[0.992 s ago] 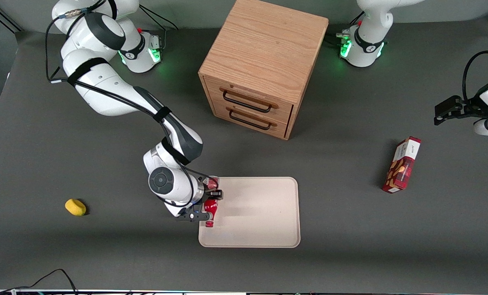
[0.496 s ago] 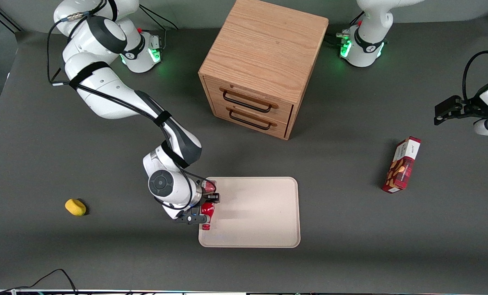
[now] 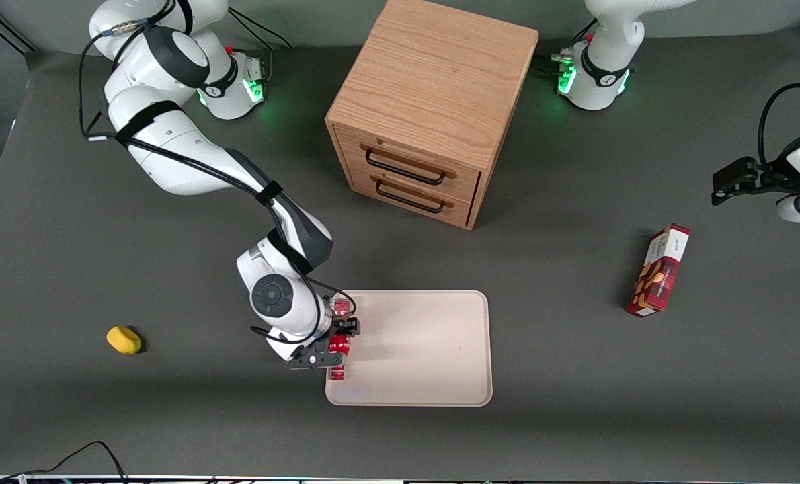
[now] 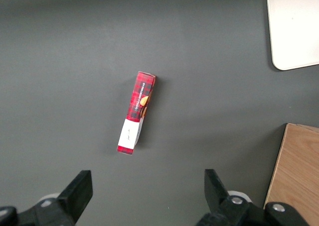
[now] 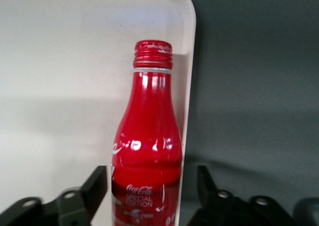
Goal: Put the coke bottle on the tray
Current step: 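Lower the bottle onto the tray near its edge, then open the right gripper and pull it away from the bottle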
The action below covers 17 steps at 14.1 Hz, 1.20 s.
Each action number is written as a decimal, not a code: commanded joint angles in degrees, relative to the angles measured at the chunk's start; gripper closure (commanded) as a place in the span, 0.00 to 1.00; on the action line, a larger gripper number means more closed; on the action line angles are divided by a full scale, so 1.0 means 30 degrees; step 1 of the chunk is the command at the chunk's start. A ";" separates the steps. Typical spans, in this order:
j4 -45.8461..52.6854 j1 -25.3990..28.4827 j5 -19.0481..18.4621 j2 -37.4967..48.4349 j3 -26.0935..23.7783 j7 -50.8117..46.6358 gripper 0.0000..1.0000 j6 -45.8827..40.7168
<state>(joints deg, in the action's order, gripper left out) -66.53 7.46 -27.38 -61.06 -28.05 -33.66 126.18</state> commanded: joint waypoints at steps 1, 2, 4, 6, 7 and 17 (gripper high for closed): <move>0.0554 0.0295 -0.0862 -0.0300 0.0091 -0.0205 0.00 -0.0106; 0.0525 0.0295 -0.0863 -0.0299 0.0091 -0.0234 0.00 -0.0136; 0.0467 0.0295 -0.0921 -0.0299 0.0091 -0.0234 0.00 -0.0136; 0.0467 0.0295 -0.0921 -0.0299 0.0091 -0.0234 0.00 -0.0136; 0.0467 0.0266 -0.0921 -0.0299 0.0091 -0.0234 0.00 -0.0165; 0.0204 -0.1136 -0.0483 0.4727 -0.1604 -0.0029 0.00 -0.5715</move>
<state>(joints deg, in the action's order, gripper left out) -63.37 6.70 -28.52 -55.85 -30.58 -33.66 117.56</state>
